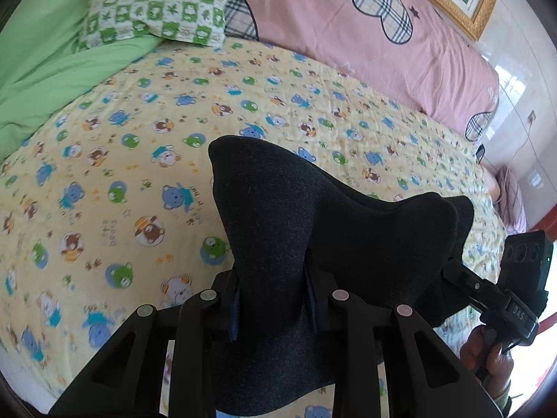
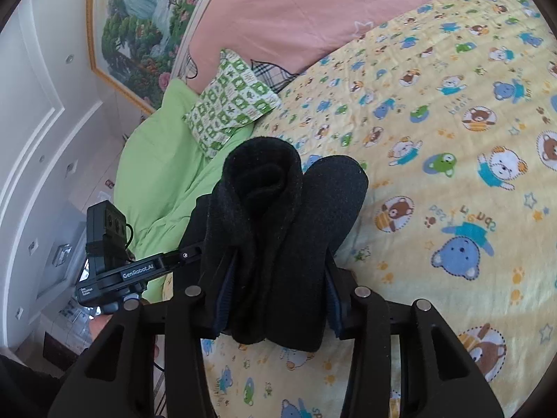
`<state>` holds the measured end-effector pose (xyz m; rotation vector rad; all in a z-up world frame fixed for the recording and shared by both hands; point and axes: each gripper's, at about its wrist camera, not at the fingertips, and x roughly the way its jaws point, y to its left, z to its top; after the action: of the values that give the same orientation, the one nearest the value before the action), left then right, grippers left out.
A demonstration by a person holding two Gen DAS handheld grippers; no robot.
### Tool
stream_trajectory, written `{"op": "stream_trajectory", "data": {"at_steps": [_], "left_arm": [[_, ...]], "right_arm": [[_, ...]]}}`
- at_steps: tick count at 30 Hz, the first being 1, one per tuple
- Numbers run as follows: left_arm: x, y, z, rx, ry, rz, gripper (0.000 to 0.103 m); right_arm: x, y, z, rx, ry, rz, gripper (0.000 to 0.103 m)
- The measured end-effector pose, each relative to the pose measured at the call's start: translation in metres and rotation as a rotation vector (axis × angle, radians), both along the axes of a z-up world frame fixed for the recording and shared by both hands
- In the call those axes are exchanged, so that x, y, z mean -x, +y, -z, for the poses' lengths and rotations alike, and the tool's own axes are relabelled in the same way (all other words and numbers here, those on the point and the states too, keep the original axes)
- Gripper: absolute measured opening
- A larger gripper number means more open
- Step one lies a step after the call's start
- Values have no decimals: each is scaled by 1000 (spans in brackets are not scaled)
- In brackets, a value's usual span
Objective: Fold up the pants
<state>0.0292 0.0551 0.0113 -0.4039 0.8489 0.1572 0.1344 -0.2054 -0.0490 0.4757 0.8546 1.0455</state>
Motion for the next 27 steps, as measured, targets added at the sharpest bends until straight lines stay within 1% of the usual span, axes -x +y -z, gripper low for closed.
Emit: {"op": "stream_trajectory", "data": {"at_steps": [5, 9, 12, 16, 19, 23, 27], "left_arm": [[29, 6, -14, 12, -32, -58, 28], [57, 20, -30, 10, -71, -101, 28], [76, 37, -43, 0, -97, -132, 28], [96, 64, -58, -27, -128, -167, 28], [101, 85, -62, -39, -133, -191, 28], [105, 123, -60, -11, -145, -236, 28], [95, 150, -52, 7, -145, -265, 28]], "right_arm": [[8, 13, -19, 3, -23, -62, 45], [19, 27, -34, -5, -50, -99, 45], [24, 45, -43, -18, -58, -139, 45], [26, 79, -55, -28, -70, -197, 45], [27, 109, -63, -21, -87, -228, 45], [21, 147, -70, -15, -92, -269, 45], [6, 183, -72, 9, -90, -313, 45]]}}
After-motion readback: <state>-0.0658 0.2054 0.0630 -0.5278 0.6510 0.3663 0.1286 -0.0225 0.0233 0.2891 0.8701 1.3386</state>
